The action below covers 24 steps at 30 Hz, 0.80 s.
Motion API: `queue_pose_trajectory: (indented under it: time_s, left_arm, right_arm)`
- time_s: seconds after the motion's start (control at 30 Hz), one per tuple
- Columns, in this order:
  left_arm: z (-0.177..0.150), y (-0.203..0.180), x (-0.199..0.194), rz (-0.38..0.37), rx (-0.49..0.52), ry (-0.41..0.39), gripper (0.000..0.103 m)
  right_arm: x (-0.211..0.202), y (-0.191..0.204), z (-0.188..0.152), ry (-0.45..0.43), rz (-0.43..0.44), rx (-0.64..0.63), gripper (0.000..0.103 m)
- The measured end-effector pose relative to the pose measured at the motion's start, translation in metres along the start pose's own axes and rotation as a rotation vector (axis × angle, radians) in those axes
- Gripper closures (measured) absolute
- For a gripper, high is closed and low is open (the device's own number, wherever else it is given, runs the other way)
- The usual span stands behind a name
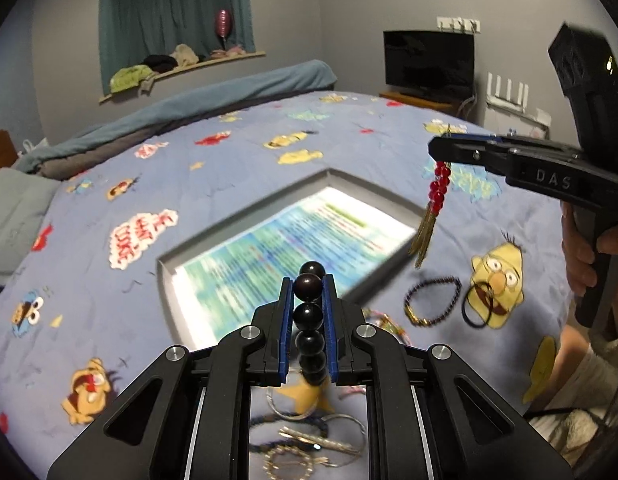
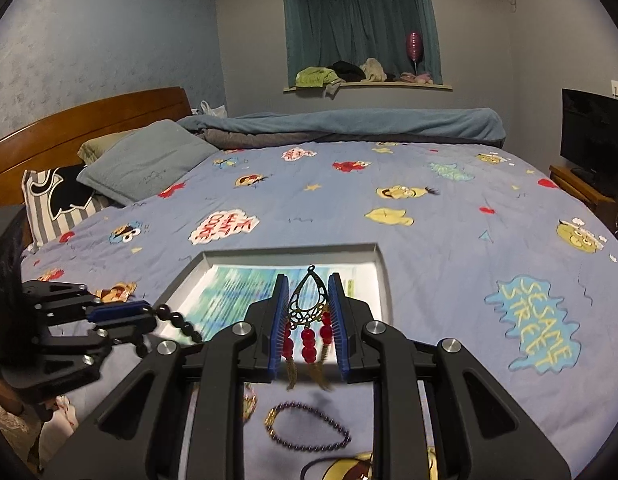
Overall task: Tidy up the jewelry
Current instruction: 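Carry both items into the grey tray and open both tools to release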
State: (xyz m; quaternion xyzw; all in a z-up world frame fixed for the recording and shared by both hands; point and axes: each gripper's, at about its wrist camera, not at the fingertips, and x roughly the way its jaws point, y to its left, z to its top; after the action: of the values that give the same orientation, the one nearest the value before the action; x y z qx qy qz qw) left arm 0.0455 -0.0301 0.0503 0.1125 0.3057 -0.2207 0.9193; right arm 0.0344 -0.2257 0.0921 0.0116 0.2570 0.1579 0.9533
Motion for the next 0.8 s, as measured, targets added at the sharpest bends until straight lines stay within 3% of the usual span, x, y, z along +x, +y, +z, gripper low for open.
queue_pose_trajectory:
  time_s: [0.43,0.8]
  left_arm:
    - [0.037,0.05,0.019,0.081,-0.038,0.014,0.088]
    - [0.039,0.083,0.089,0.103,-0.064,0.121,0.088]
  right_arm:
    - [0.044,-0.016,0.034,0.023,-0.058,0.013,0.083]
    - [0.124,-0.023,0.028,0.18,-0.092,0.019,0.083]
